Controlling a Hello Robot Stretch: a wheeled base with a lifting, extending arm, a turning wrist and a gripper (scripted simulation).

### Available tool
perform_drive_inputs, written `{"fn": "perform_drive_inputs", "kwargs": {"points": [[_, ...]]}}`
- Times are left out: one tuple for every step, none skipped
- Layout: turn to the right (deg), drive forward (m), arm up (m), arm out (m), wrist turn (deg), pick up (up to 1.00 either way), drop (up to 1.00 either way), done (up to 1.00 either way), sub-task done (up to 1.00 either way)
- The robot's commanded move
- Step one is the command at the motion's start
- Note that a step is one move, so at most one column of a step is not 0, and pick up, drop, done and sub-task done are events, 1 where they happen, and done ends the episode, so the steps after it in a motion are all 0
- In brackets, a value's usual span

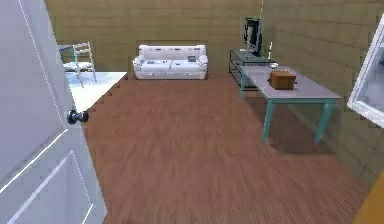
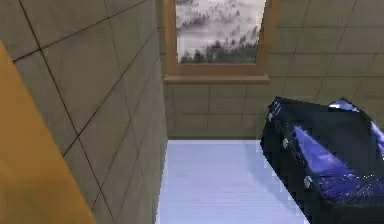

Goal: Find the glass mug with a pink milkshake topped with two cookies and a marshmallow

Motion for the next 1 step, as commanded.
{"fn": "perform_drive_inputs", "kwargs": {"points": [[-45.0, 0.0, 0.0, 0.0, 0.0, 0.0, 0.0, 0.0, 0.0]]}}
